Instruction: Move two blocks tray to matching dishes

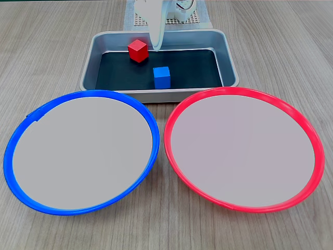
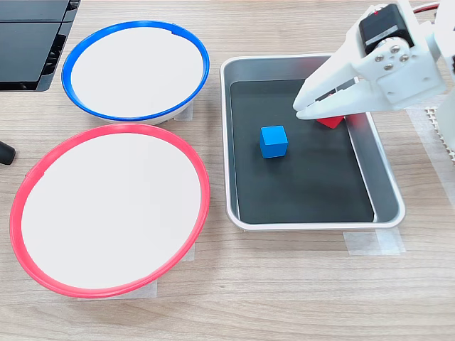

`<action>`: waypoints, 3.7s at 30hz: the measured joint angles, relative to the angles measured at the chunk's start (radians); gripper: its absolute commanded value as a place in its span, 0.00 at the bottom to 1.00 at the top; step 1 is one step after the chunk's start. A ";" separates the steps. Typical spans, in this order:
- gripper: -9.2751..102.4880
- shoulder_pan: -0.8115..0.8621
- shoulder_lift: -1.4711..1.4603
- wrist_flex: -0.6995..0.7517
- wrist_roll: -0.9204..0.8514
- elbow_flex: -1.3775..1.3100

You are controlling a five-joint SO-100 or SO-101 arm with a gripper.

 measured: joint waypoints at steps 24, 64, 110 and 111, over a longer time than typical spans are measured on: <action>0.08 0.000 0.000 0.000 0.000 0.000; 0.30 -0.028 -1.513 0.081 -1.620 -0.908; 0.08 0.146 -1.967 0.514 -1.913 -1.821; 0.09 0.153 -1.937 0.603 -1.965 -1.819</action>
